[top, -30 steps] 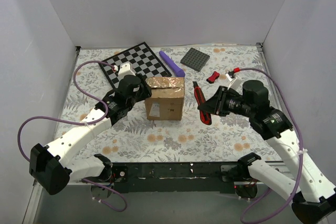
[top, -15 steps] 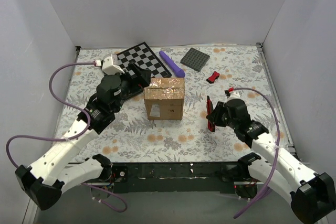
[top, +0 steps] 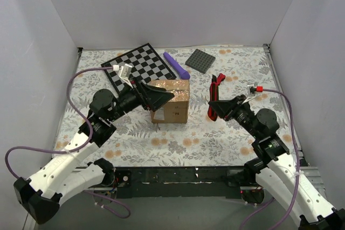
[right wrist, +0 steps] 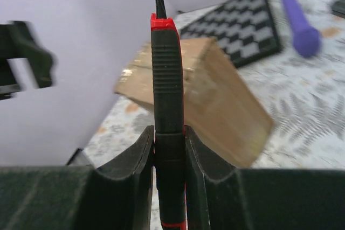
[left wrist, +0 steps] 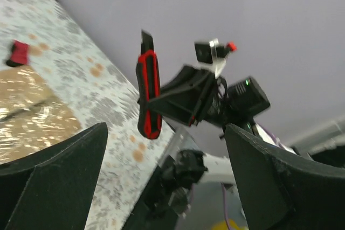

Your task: Unpack the express box

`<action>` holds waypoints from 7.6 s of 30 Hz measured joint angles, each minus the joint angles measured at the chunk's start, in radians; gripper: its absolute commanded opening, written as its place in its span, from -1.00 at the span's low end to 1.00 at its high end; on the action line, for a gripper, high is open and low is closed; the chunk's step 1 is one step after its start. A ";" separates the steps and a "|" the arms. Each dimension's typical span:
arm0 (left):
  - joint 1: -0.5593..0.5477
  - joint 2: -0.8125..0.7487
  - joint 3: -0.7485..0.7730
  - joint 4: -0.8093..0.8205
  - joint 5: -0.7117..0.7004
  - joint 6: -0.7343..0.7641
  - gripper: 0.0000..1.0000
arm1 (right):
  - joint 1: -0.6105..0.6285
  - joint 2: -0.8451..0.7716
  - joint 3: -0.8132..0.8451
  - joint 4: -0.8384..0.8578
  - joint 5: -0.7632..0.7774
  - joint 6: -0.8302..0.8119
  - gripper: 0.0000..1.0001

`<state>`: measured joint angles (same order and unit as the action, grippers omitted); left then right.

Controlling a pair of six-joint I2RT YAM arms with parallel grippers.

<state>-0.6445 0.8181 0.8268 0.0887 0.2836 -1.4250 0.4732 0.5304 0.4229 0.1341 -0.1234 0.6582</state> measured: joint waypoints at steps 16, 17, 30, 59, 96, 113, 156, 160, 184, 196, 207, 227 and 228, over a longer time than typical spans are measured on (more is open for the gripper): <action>-0.089 0.286 0.027 0.375 0.360 -0.128 0.57 | 0.030 0.174 0.137 0.283 -0.510 0.249 -0.97; -0.094 0.299 0.027 0.400 0.360 -0.128 0.49 | 0.032 0.178 0.143 0.288 -0.520 0.253 -0.97; -0.146 0.418 0.087 0.440 0.303 -0.088 -1.00 | 0.040 0.184 0.152 0.306 -0.591 0.257 -0.97; -0.081 -0.254 -0.099 -0.888 -0.854 -0.370 -1.00 | 0.046 0.120 0.290 -0.103 -0.256 -0.006 0.61; 0.521 0.094 -0.134 -0.426 -0.208 -0.222 0.16 | 0.046 0.443 0.395 -0.111 0.054 -0.146 0.47; 0.163 0.106 -0.105 -0.344 -0.255 -0.220 -0.99 | 0.008 1.117 0.893 -0.085 -0.023 -0.322 -0.03; 0.153 0.393 0.122 -0.309 -0.298 -0.064 0.25 | 0.380 1.098 1.503 -1.120 0.313 -0.374 0.64; 0.153 0.389 0.130 -0.325 -0.310 -0.071 0.26 | 0.428 1.189 1.538 -1.222 0.372 -0.383 0.66; 0.153 0.297 0.041 -0.349 -0.268 -0.137 0.25 | 0.499 1.269 1.540 -1.313 0.462 -0.362 0.63; 0.153 0.276 0.041 -0.348 -0.177 -0.161 0.35 | 0.510 1.287 1.529 -1.295 0.499 -0.346 -0.07; 0.153 0.272 0.102 -0.374 -0.152 -0.139 0.35 | 0.510 1.251 1.506 -1.277 0.513 -0.323 -0.46; 0.149 0.366 0.261 -0.423 -0.041 -0.114 0.48 | 0.341 0.980 1.212 -1.133 0.275 -0.266 -0.72; 0.143 0.374 0.272 -0.427 -0.029 -0.112 0.47 | 0.327 0.960 1.186 -1.115 0.253 -0.259 -0.72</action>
<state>-0.5011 1.1919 1.0992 -0.3382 0.2546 -1.5372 0.8005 1.4906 1.6089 -0.9806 0.1295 0.3992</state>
